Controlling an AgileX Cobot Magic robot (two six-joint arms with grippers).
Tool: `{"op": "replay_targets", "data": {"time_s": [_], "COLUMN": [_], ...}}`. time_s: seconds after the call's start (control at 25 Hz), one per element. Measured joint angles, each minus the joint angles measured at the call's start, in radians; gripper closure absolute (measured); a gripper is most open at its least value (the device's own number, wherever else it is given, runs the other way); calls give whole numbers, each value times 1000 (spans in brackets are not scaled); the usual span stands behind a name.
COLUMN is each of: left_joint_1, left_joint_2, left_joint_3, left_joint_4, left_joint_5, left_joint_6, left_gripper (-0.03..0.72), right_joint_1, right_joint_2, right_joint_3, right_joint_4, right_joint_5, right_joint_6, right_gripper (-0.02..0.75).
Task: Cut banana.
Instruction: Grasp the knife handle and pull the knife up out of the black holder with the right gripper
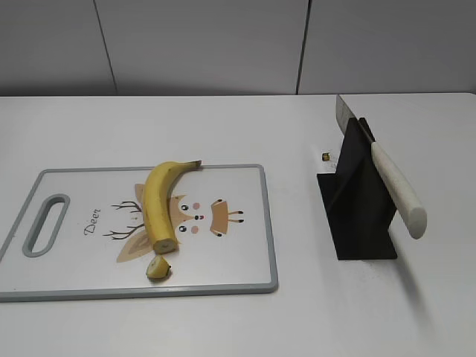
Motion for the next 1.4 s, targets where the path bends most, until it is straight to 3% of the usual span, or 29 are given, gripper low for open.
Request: {"op": "replay_targets", "data": {"time_s": [0.92,1.4], "left_joint_1": [0,0], "left_joint_2": [0,0], "left_joint_3": [0,0], "left_joint_4": [0,0], "left_joint_5": [0,0], "left_joint_6": [0,0], "left_gripper": [137,137], "right_joint_1": [0,0], "right_joint_2": [3,337], "right_joint_3": [0,-153], "right_joint_4": [-3,7], "right_joint_5": [0,128], "right_joint_6": [0,0], "right_gripper": [188,188]}}
